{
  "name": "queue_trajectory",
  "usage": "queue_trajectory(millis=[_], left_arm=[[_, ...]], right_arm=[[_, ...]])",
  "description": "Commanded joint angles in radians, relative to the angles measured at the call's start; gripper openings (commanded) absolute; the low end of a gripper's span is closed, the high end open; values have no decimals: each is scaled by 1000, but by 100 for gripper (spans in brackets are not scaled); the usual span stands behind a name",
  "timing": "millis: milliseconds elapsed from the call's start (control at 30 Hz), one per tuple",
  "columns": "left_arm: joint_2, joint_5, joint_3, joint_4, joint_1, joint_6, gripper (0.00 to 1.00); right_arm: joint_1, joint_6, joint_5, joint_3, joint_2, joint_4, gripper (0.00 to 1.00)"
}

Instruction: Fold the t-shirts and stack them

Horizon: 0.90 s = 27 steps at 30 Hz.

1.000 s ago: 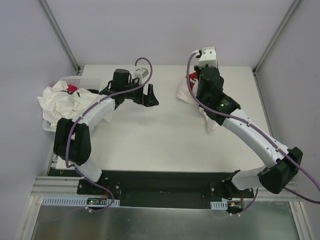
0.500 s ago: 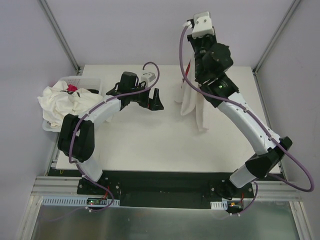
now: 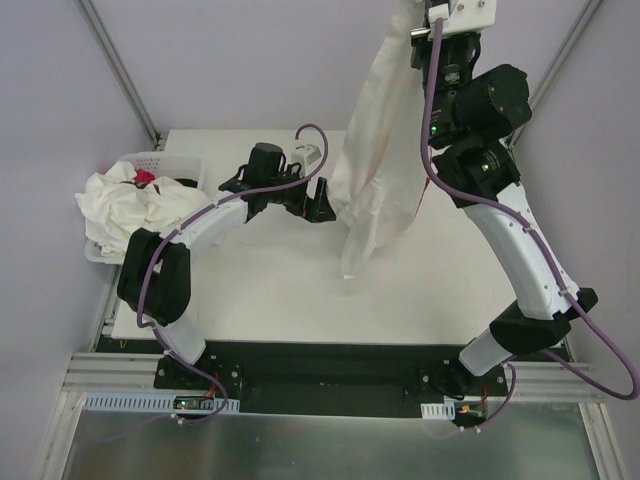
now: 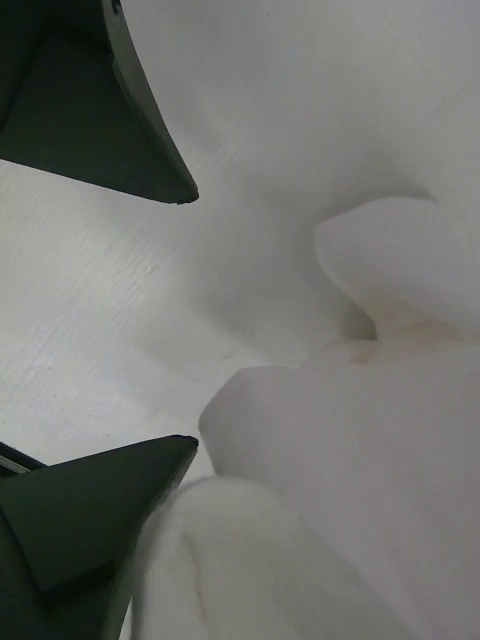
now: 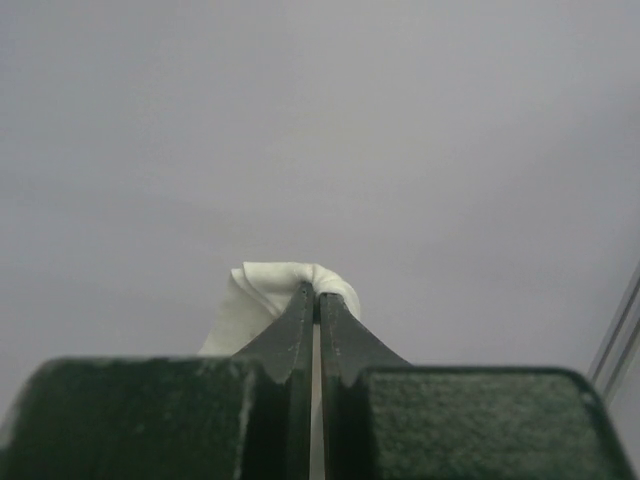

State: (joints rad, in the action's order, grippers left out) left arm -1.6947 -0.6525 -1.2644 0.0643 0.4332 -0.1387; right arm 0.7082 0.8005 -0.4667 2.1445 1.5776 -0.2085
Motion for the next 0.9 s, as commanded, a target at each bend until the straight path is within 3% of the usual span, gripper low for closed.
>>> queue_trajectory(millis=[0, 533, 867], left_arm=[[18, -10, -39, -24, 13, -2, 99], [75, 20, -20, -24, 22, -15, 99], [109, -71, -16, -24, 67, -27, 99]], right_arm=[[-4, -9, 7, -3, -30, -19, 0], [-32, 9, -62, 23, 45, 31, 1], [-53, 11, -90, 107, 122, 60, 1]])
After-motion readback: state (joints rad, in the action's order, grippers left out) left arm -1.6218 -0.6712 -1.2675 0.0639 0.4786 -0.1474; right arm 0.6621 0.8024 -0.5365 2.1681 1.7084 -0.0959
